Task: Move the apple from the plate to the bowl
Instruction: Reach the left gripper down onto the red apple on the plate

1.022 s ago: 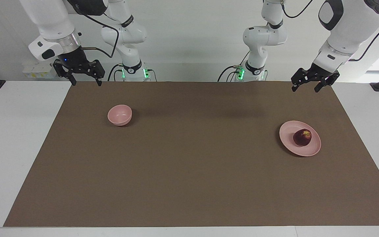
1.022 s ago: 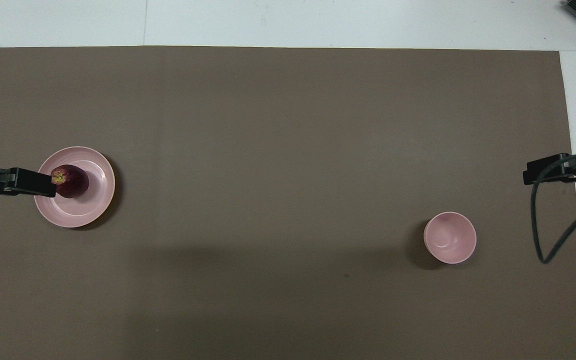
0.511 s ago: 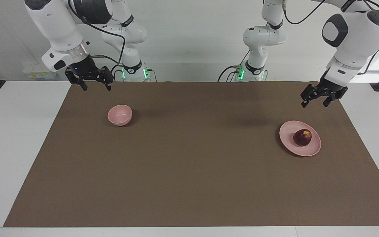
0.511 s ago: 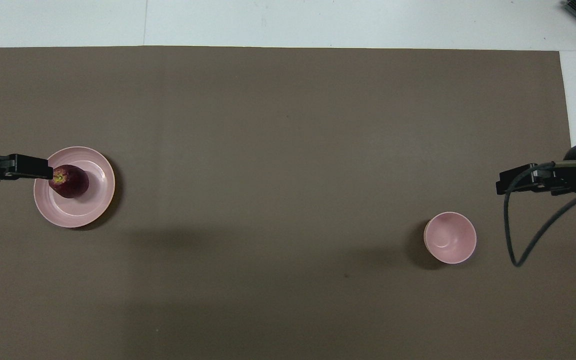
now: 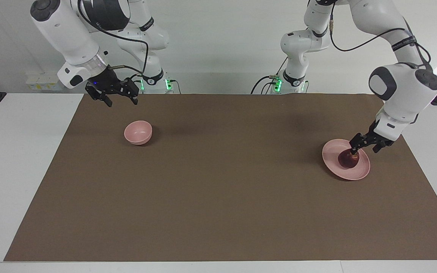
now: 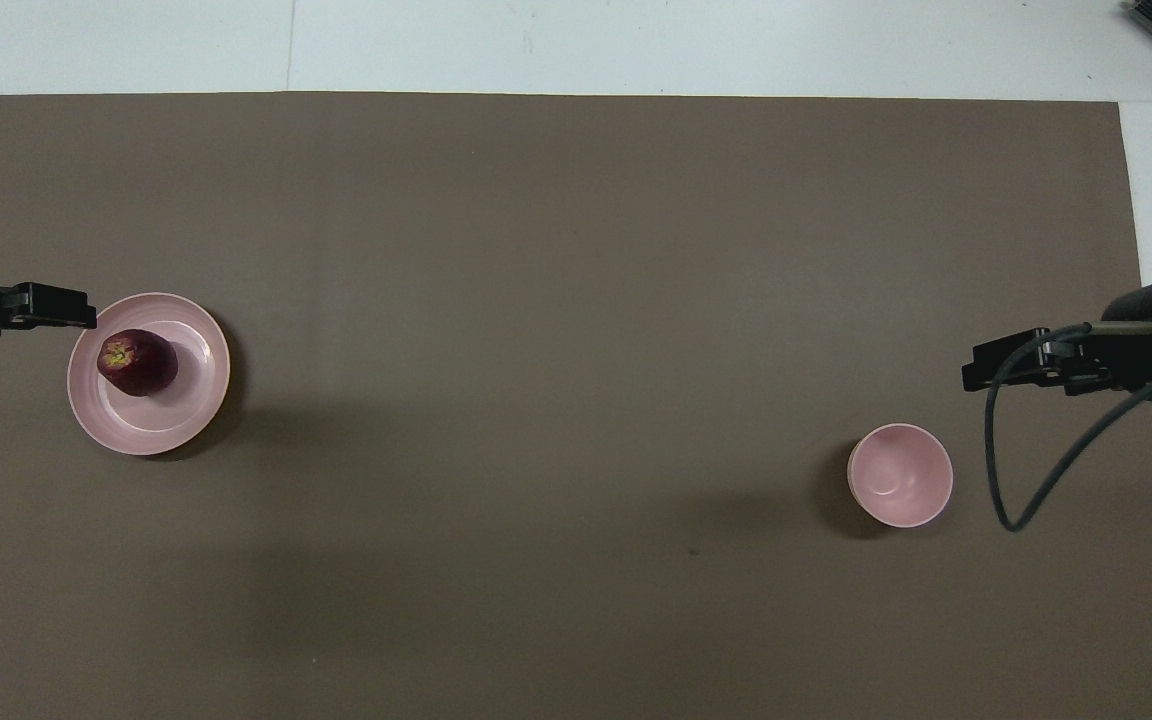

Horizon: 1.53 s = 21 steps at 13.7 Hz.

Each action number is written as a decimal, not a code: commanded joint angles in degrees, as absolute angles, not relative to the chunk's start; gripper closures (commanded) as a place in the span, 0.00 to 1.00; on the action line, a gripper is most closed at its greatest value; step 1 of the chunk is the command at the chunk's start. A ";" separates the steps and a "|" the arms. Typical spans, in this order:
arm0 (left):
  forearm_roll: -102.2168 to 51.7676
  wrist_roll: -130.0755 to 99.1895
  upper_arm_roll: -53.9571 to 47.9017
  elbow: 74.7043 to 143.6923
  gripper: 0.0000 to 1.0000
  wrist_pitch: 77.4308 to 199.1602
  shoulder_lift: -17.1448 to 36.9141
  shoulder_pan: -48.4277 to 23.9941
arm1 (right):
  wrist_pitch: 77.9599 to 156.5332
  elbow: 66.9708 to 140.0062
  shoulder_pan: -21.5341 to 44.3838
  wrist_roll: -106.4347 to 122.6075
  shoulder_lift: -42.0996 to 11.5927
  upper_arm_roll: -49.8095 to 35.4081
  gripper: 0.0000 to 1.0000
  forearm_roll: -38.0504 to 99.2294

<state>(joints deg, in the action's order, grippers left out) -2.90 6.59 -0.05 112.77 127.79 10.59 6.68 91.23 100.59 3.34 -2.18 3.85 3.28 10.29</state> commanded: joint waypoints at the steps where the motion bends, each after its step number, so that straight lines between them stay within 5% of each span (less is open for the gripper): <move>1: -3.43 7.74 -0.44 117.24 0.00 132.54 9.58 7.56 | 92.11 102.04 2.90 -2.90 3.87 2.99 0.00 14.31; 9: -3.34 7.82 -0.53 122.34 0.00 133.77 9.23 6.77 | 93.51 103.80 4.48 -2.46 1.15 2.90 0.00 27.59; 10: -3.34 8.08 -0.44 122.26 0.17 134.64 9.32 6.59 | 93.78 103.89 4.92 -2.37 0.62 2.90 0.00 28.99; 11: -3.43 6.95 -0.53 122.34 0.78 134.47 9.23 6.59 | 93.95 103.89 5.27 -2.29 0.35 2.90 0.00 30.57; 12: -3.43 6.77 -0.44 122.34 1.00 133.95 9.23 6.59 | 95.17 104.58 6.06 -2.29 0.18 2.90 0.00 31.28; 21: -3.34 10.71 -1.05 119.71 1.00 132.38 4.84 5.27 | 106.60 109.68 14.85 -14.13 0.79 2.90 0.00 38.58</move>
<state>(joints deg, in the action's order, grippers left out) -2.90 8.60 -1.31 119.56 134.25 8.29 5.98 103.75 107.30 13.72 -11.19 -0.30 2.88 36.78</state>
